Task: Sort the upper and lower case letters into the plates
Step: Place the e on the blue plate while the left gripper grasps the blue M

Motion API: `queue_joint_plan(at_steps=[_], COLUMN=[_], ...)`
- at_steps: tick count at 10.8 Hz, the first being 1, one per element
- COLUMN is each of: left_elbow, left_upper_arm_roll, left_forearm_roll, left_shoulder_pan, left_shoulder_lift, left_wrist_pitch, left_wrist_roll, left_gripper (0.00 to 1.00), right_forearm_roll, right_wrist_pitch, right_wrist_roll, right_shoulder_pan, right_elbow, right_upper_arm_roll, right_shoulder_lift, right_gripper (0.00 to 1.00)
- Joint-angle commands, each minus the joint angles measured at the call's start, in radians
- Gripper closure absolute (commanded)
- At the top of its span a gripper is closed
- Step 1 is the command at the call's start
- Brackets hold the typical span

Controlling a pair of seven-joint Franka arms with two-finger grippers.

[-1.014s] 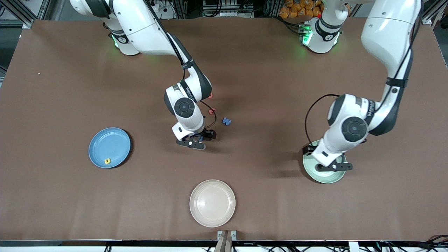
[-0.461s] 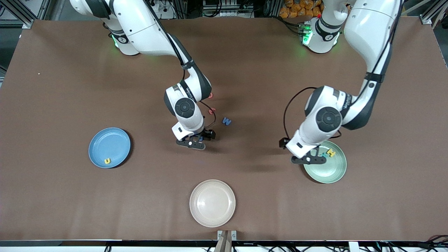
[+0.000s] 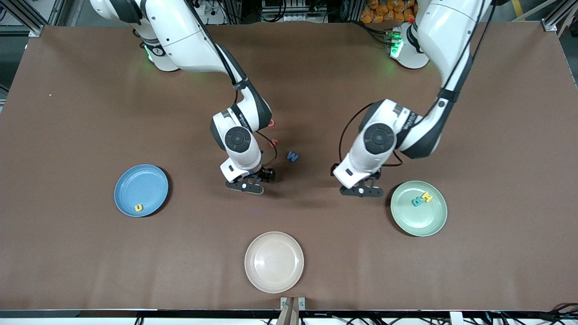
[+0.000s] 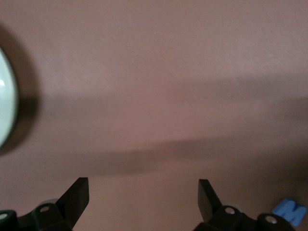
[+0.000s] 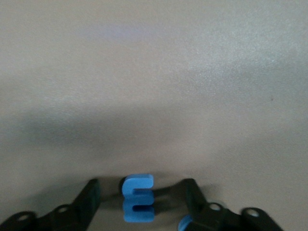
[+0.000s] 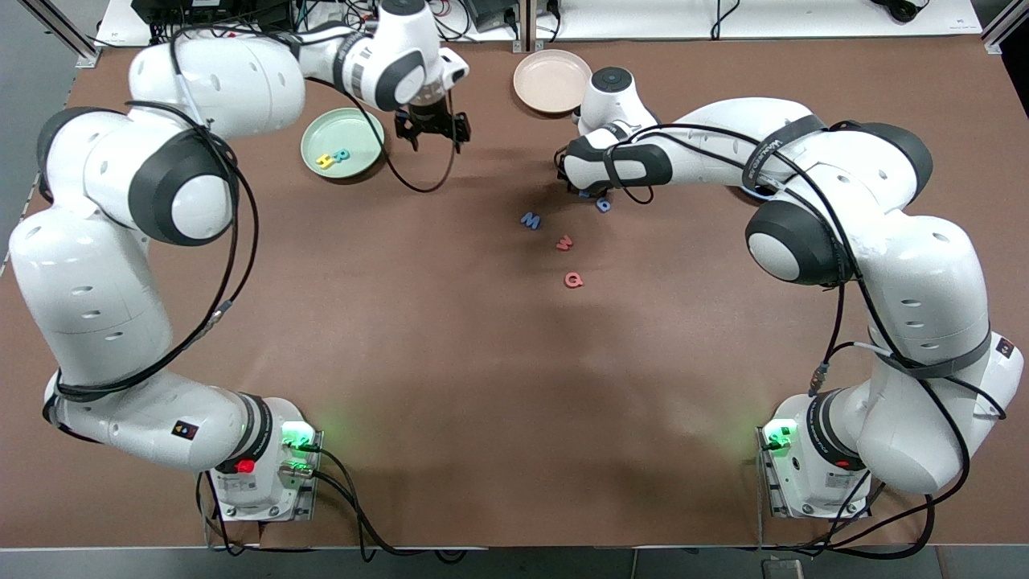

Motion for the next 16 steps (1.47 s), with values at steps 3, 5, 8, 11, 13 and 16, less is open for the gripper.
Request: queue_joint_plan(at_steps=[3,5,8,11,13,16], left_elbow=[0.011,0.06,0.083,0.085,0.101,0.124], left_upper_arm_roll=[0.014,0.014,0.012,0.012,0.014,0.014], left_forearm_roll=[-0.022,-0.022,-0.035,-0.091,-0.096,-0.095], left_shoulder_pan=[-0.111,-0.16,-0.192,-0.226,-0.257,-0.287], left_shoulder_lift=[0.04,0.09,0.13,0.162,0.191,0.225], left_wrist_pitch=[-0.003,-0.003,0.018,0.077,0.104,0.114], left_wrist_roll=[-0.272,-0.422,-0.571,-0.706,-0.803,-0.872], left_gripper=[0.0,0.0,0.0,0.0,0.0,0.0], right_forearm_roll=[-0.017,-0.015,-0.017,-0.023,-0.072,-0.107], right_wrist_pitch=[-0.004,-0.007,-0.131,-0.27,-0.3,-0.3], right_wrist_roll=[0.01,0.001,-0.049,-0.227,-0.371,-0.583], right_shoulder_pan=[0.002,-0.004,-0.086,-0.266,-0.301,-0.329], right_elbow=[-0.008,-0.008,0.003,-0.003,-0.005,-0.037], right_upper_arm_roll=[0.002,-0.001,-0.023,-0.038,-0.134,-0.234], right_shoulder_lift=[-0.007,-0.026,-0.088,-0.144,-0.144,-0.147], right_gripper=[1.0,1.0,1.0,1.0,1.0,1.0])
